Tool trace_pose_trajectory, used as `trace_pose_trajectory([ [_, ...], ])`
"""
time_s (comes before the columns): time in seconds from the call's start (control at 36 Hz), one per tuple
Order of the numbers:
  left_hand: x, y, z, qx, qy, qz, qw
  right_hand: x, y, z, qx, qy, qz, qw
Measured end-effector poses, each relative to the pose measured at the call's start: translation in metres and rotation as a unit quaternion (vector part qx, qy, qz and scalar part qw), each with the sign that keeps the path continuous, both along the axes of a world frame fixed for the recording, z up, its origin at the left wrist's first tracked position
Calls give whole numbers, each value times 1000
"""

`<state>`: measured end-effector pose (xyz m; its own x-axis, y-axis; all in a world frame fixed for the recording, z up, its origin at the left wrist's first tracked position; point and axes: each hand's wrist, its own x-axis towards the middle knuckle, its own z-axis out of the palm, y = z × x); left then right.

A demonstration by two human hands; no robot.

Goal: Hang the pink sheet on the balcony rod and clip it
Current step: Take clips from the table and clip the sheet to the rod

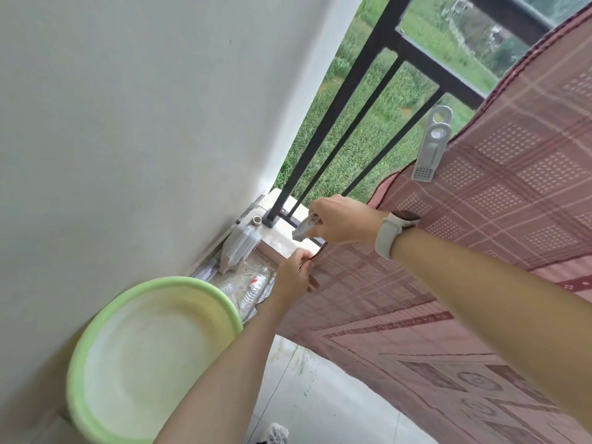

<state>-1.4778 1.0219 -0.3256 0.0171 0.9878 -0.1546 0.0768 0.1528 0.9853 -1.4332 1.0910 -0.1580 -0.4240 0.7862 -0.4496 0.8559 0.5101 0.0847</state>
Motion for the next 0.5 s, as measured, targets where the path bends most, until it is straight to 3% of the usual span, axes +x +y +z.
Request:
trace_pose_trajectory([
  [0.08, 3, 4, -2, 5, -20, 12, 1000, 0, 4, -7, 26, -39, 10, 999],
  [0.28, -2, 8, -18, 47, 48, -1, 998, -2, 14, -10, -9, -38, -9, 999],
  [0.5, -8, 9, -31, 3, 46, -8, 999, -6, 12, -15, -17, -41, 13, 999],
])
